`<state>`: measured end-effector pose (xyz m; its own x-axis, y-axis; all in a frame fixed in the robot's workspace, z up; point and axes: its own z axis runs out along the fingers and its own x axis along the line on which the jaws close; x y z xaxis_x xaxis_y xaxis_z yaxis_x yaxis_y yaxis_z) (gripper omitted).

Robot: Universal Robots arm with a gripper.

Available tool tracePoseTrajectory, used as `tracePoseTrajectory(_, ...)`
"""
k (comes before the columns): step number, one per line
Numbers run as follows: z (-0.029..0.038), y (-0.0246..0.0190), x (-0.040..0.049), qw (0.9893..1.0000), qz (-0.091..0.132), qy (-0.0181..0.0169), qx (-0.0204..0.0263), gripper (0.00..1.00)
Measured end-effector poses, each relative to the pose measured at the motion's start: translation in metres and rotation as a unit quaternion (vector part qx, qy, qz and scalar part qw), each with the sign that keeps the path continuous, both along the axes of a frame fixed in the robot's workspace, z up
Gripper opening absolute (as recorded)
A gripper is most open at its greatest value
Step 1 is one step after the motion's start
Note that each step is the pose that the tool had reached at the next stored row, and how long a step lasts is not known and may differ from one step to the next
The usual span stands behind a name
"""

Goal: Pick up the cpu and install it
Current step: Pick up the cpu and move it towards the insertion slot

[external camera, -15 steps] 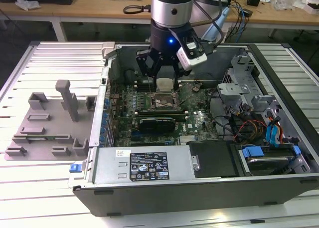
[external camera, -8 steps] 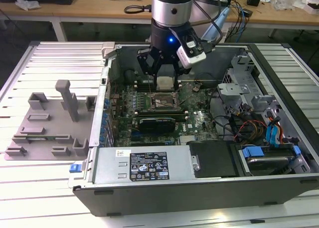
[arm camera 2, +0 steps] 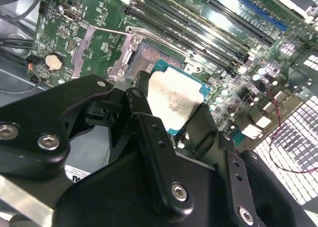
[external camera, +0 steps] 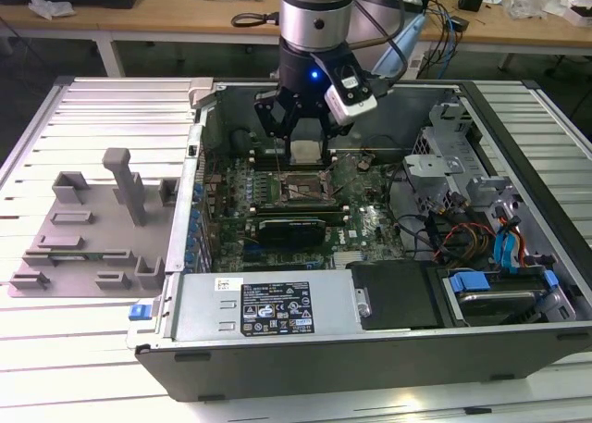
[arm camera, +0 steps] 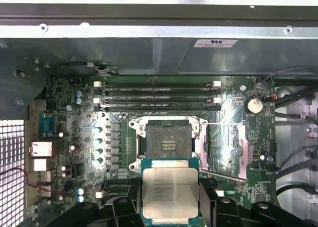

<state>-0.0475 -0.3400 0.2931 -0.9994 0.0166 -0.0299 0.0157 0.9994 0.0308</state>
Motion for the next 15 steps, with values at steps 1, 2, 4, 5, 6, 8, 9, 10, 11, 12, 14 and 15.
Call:
tracePoseTrajectory(1,-0.0011,0.0003,-0.0008,1.0,0.0,-0.001,0.0,0.55)
tracePoseTrajectory(2,-0.0022,0.0007,-0.0016,1.0,0.001,-0.0023,-0.0001,0.55)
tracePoseTrajectory(4,-0.0052,0.0037,-0.0041,1.0,0.001,-0.0048,0.0,0.55)
tracePoseTrajectory(5,-0.0057,0.0053,-0.0045,1.0,0.001,-0.005,-0.0001,0.55)
tracePoseTrajectory(6,-0.0061,0.0071,-0.0048,1.0,0.001,-0.005,-0.0002,0.55)
tracePoseTrajectory(8,-0.0079,0.0119,-0.0053,1.0,0.001,-0.0052,-0.0001,0.55)
tracePoseTrajectory(9,-0.0079,0.0119,-0.0053,1.0,0.001,-0.0052,-0.0007,0.55)
tracePoseTrajectory(10,-0.0079,0.0119,-0.0053,1.0,0.001,-0.0052,-0.0007,0.55)
tracePoseTrajectory(11,-0.0079,0.012,-0.0054,1.0,0.001,-0.0052,-0.0007,0.55)
tracePoseTrajectory(12,-0.0079,0.012,-0.0053,1.0,0.001,-0.0052,-0.0008,0.55)
tracePoseTrajectory(14,-0.0079,0.012,-0.0053,1.0,0.001,-0.0052,-0.0009,0.55)
tracePoseTrajectory(15,-0.0079,0.012,-0.0054,1.0,0.001,-0.0052,-0.0009,0.55)
